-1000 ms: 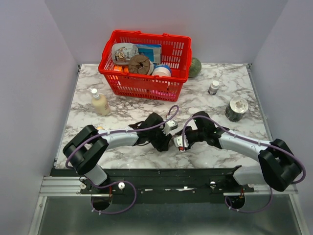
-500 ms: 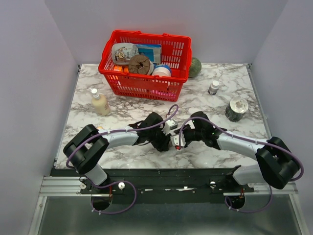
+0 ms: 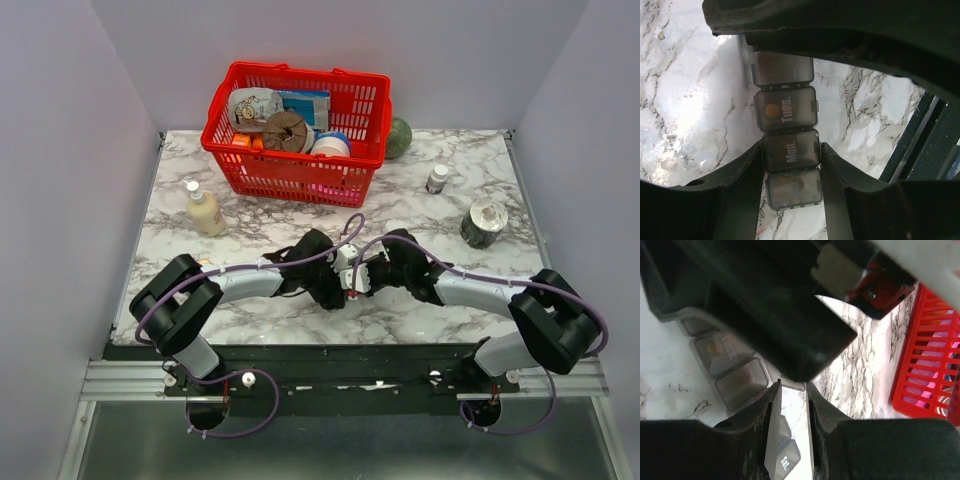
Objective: Sort the pills into containers
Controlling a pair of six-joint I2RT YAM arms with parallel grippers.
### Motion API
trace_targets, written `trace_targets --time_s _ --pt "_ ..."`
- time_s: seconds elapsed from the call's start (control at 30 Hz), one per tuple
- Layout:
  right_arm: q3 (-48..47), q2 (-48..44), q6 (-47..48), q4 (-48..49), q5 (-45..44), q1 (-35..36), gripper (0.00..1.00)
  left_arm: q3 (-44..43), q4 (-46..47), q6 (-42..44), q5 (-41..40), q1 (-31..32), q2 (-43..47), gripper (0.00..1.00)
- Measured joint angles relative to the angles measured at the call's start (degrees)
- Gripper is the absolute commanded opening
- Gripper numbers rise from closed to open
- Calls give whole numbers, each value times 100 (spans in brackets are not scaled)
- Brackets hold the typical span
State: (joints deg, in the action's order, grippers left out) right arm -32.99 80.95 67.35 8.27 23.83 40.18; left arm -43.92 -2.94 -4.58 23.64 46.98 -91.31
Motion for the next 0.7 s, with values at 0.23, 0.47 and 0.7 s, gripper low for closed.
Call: trace_targets --time_s 0.23,0.47,0.7 --pt "-223 111 -503 -166 -402 101 51 0 68 -129 -26 -87 0 43" --pt "-358 -295 -586 -892 0 -271 53 -11 85 -221 -74 -157 0 43" --pt "-562 -645 -636 -981 472 -590 37 -9 2 -205 -70 -155 0 43"
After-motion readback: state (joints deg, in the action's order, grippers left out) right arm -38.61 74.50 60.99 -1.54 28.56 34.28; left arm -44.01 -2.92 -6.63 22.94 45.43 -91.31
